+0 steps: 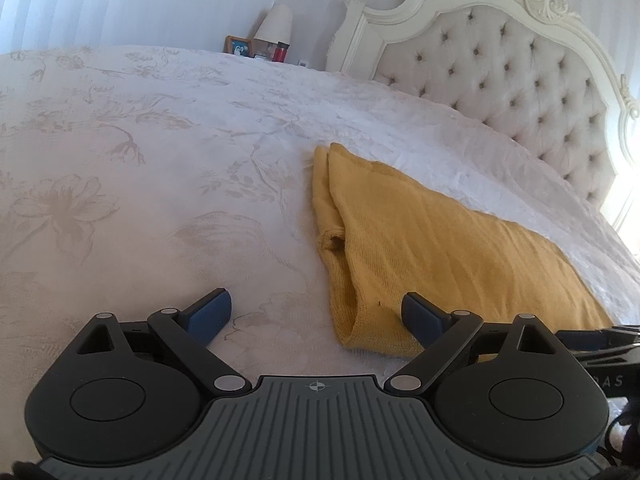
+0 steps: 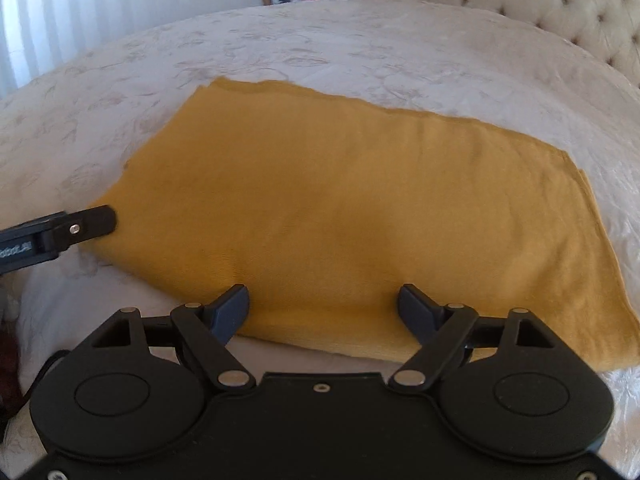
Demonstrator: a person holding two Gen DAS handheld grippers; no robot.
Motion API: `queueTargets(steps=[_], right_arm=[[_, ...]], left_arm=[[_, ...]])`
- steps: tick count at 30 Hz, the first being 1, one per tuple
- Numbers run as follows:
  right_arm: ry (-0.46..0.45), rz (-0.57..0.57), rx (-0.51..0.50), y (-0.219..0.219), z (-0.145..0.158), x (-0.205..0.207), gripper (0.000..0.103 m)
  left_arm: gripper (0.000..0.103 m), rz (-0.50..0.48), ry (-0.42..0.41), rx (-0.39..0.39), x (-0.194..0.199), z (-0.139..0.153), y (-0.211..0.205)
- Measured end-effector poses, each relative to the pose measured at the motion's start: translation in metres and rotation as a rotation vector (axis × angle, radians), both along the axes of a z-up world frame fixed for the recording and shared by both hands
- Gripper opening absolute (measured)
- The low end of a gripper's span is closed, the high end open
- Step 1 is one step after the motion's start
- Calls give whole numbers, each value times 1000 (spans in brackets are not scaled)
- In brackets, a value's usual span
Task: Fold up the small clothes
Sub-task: 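Grasp the edge of the folded sweater with the right tool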
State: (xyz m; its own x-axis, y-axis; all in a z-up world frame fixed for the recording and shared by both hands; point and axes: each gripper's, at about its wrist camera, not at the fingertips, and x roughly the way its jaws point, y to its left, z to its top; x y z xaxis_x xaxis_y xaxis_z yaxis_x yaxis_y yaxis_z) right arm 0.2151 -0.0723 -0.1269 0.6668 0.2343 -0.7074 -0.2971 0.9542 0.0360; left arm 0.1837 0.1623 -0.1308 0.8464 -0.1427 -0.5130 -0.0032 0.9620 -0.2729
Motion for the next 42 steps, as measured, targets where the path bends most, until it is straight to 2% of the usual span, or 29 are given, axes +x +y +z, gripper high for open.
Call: queueTargets(steps=[3, 6, 8, 11, 13, 14, 15, 17, 18, 21, 23, 28, 37, 40, 42], right_arm=[[-15, 36, 79, -13, 13, -4, 82], [-73, -57, 130, -44, 26, -6, 82], [-77, -146, 151, -72, 29, -4, 82], [-9, -285, 106, -117, 18, 3, 82], [99, -372, 68, -145, 3, 11, 82], [125, -395, 76, -157, -2, 11, 81], [125, -405, 111, -169, -3, 7, 81], [127, -447, 112, -178, -1, 4, 85], [112, -455, 142, -185, 1, 1, 85], [81, -494, 337, -207, 2, -7, 85], [90, -514, 407, -215, -2, -7, 87], [112, -474, 526, -232, -14, 10, 95], [144, -398, 740, -247, -30, 58, 96], [149, -454, 823, -238, -33, 66, 103], [139, -531, 837, -228, -34, 67, 103]], left_arm=[[93, -1, 0, -4, 1, 0, 1], [93, -1, -1, -4, 1, 0, 1], [93, -1, 0, -2, 1, 0, 0], [93, -1, 0, 0, 0, 0, -1], [93, -1, 1, 3, 0, 0, -1], [93, -1, 1, 4, 0, 0, -1], [93, -1, 1, 5, 0, 0, -2], [93, -1, 3, 9, 1, 0, -2], [93, -1, 3, 11, 1, 0, -3], [93, -2, 7, 19, 2, 0, -4], [93, -2, 8, 23, 2, 0, -4], [93, -3, 10, 29, 3, 1, -5], [93, -3, 10, 29, 3, 1, -5], [93, -4, 10, 27, 3, 1, -5], [93, -3, 11, 30, 3, 1, -5]])
